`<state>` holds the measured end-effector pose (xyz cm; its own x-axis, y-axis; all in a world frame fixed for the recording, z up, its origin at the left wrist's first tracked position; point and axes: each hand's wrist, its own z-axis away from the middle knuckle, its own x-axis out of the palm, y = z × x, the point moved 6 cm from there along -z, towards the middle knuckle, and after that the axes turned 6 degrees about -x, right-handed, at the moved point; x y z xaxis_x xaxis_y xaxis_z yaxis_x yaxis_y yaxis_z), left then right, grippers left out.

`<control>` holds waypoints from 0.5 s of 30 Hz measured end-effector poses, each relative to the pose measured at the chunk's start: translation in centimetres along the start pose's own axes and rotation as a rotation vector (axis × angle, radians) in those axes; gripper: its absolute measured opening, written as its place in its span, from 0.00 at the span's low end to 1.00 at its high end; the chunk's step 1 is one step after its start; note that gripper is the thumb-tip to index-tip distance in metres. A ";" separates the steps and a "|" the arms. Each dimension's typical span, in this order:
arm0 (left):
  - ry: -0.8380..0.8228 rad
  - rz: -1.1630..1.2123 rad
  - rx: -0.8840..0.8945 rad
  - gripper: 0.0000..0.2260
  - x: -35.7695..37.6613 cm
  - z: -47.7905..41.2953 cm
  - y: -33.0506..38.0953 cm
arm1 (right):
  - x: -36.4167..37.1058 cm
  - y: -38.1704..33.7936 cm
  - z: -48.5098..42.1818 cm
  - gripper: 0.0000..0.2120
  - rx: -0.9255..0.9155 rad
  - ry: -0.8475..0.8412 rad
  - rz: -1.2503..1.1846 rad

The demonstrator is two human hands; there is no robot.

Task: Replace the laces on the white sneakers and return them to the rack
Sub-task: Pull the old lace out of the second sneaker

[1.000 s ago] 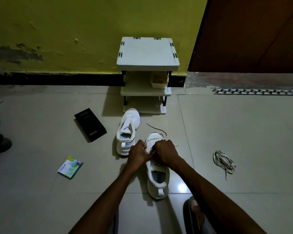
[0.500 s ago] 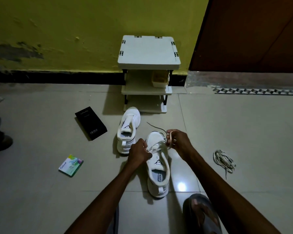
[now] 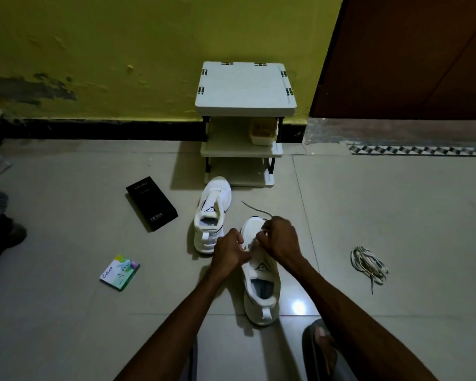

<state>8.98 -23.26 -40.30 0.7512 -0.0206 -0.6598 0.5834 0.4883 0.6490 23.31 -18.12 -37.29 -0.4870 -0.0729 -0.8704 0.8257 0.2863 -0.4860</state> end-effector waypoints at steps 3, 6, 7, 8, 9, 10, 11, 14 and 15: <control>-0.022 -0.011 -0.011 0.16 0.0 0.0 0.0 | -2.2 4.3 1.4 0.10 0.637 0.419 -0.802; -0.030 -0.016 -0.005 0.15 0.2 0.0 0.0 | 0.4 5.3 1.8 0.08 1.010 0.352 -1.523; -0.029 -0.014 0.000 0.15 0.2 0.0 0.0 | 0.4 4.9 1.4 0.09 0.983 0.307 -1.586; -0.026 -0.016 0.001 0.15 0.2 -0.1 0.0 | 0.3 4.4 0.9 0.10 0.933 0.265 -1.610; -0.025 -0.020 -0.003 0.15 0.1 0.0 0.0 | 0.3 3.8 0.6 0.12 0.886 0.218 -1.583; -0.025 -0.023 -0.008 0.15 0.1 0.0 0.1 | 0.2 3.2 0.5 0.13 0.822 0.153 -1.501; -0.026 -0.023 -0.013 0.15 0.1 0.1 0.1 | 0.0 2.6 0.3 0.13 0.728 0.078 -1.320; -0.018 -0.027 -0.008 0.15 0.0 0.4 0.4 | -0.6 1.5 -0.5 0.07 0.272 -0.144 -0.512; -0.009 -0.031 0.008 0.15 -0.1 0.6 0.5 | -0.4 0.9 -0.6 0.07 0.103 -0.246 -0.205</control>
<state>9.39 -23.51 -39.67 0.7353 -0.0436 -0.6763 0.6091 0.4802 0.6312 24.09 -17.29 -37.28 -0.5730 -0.3509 -0.7406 0.7483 0.1444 -0.6474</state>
